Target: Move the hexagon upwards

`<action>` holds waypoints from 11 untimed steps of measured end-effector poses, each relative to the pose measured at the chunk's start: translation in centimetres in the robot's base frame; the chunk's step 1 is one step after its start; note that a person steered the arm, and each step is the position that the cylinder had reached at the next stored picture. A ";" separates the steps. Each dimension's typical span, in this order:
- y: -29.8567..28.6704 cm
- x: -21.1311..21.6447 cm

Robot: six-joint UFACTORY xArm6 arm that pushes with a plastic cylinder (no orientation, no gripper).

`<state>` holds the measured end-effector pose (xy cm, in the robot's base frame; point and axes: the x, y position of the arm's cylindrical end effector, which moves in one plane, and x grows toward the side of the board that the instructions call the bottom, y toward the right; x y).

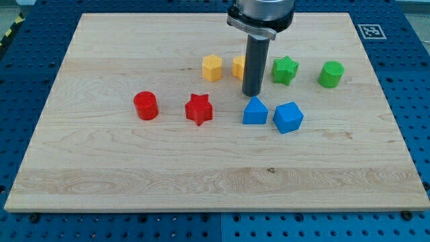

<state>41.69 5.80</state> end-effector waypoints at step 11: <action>-5.8 -8.8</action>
